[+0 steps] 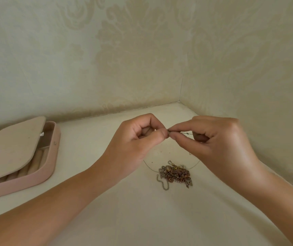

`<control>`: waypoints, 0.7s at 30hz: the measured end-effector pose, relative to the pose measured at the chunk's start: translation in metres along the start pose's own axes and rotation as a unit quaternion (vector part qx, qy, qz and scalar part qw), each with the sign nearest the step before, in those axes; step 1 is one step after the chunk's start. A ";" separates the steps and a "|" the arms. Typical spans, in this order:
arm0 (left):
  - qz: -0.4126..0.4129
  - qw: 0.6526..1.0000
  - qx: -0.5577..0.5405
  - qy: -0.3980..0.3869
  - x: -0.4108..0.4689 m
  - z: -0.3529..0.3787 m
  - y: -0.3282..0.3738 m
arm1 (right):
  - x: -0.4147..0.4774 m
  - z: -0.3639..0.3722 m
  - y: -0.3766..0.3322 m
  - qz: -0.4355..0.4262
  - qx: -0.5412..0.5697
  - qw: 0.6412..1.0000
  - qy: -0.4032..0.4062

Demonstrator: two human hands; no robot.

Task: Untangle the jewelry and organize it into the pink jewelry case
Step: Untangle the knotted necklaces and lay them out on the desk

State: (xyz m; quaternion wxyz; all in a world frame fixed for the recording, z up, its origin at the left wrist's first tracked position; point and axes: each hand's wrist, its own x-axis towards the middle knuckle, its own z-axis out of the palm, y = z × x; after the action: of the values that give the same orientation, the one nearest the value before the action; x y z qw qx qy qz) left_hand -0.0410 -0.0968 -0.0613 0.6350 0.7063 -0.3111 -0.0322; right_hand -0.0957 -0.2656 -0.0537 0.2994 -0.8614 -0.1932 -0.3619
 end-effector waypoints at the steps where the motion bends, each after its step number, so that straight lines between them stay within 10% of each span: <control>1: 0.005 1.000 0.001 0.004 0.000 0.001 0.000 | -0.001 0.001 -0.001 0.006 0.001 1.000 0.003; 21: 0.025 0.998 0.056 0.004 -0.004 0.003 -0.004 | -0.004 0.007 0.000 -0.016 -0.150 0.988 0.017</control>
State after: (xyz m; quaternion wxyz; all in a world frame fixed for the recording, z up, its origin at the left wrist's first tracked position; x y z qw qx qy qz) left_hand -0.0440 -0.0970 -0.0672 0.5966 0.7326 -0.3278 0.0040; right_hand -0.0947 -0.2610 -0.0607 0.1641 -0.8870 -0.1449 -0.4065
